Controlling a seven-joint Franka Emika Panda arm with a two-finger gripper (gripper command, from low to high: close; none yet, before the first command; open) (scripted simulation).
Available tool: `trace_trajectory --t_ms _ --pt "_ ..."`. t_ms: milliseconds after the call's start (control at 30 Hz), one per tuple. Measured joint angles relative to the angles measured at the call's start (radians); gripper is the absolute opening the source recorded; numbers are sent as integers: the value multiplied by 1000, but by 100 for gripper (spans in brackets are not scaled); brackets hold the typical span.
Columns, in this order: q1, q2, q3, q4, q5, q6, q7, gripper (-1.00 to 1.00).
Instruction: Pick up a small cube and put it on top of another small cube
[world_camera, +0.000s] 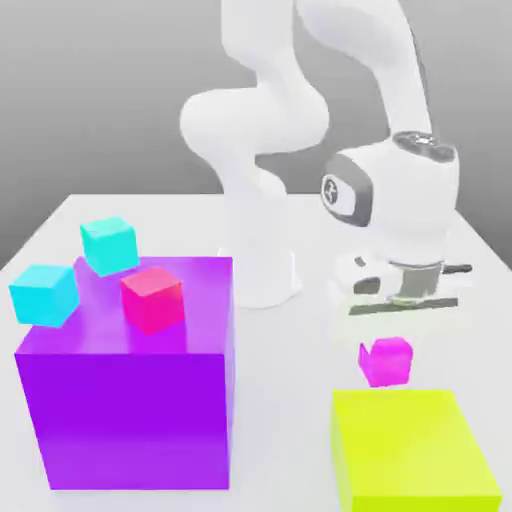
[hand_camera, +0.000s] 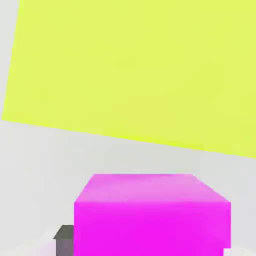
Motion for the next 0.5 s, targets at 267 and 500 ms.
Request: trace_trajectory --t_ms 267,500 --pt "-176 -186 -147 161 -5 -348 54 -100" --pt "-337 -341 -265 289 -27 -628 117 -100"
